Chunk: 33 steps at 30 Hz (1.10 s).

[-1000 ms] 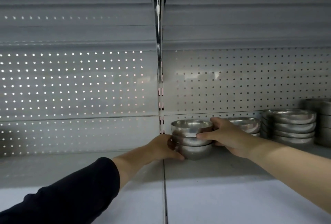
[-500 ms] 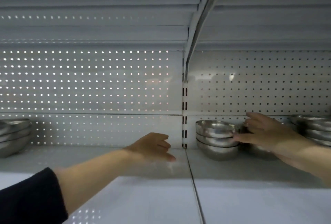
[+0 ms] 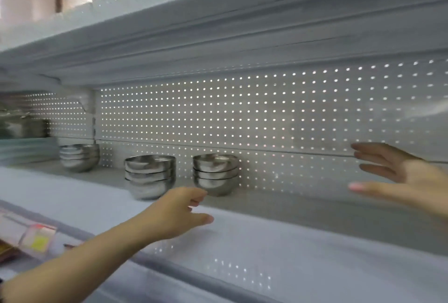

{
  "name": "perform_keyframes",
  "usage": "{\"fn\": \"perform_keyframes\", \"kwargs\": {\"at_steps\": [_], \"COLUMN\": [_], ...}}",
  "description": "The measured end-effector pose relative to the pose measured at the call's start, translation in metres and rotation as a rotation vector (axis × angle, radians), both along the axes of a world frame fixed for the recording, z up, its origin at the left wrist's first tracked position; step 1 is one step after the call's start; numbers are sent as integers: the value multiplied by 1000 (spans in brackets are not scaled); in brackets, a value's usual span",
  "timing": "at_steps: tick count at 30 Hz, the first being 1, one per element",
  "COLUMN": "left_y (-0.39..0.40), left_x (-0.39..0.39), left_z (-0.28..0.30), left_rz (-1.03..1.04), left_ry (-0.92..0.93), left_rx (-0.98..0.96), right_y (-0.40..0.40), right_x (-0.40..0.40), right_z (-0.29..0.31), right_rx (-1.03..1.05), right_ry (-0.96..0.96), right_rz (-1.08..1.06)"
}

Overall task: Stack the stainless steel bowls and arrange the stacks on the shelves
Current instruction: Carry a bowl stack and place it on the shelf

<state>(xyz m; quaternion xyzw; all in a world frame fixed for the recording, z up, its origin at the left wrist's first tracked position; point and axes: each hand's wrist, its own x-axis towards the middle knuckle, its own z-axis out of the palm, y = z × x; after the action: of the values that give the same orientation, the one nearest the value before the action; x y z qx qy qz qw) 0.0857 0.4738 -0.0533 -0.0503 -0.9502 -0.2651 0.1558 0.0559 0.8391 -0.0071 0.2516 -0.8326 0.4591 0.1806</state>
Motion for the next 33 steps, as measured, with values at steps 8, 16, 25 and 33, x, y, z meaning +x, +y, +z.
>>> {"fn": "perform_keyframes", "kwargs": {"at_steps": [8,16,25,33], "left_y": [-55,-37,-51,-14], "left_x": [-76,-136,-156,-147], "left_z": [10,-4,-12,-3], "left_rz": [87,39,25,-68], "left_ry": [-220,-202,-153,-37], "left_rx": [249,140,344,305], "right_y": [-204,-231,-227,-189], "right_x": [-74,-128,-143,-131], "right_z": [-10,-9,-25,-23], "right_rx": [-63,81,-77,-161], "right_ry": [-263,-282,-388,-314], "right_rz": [9,-80,80,39]}}
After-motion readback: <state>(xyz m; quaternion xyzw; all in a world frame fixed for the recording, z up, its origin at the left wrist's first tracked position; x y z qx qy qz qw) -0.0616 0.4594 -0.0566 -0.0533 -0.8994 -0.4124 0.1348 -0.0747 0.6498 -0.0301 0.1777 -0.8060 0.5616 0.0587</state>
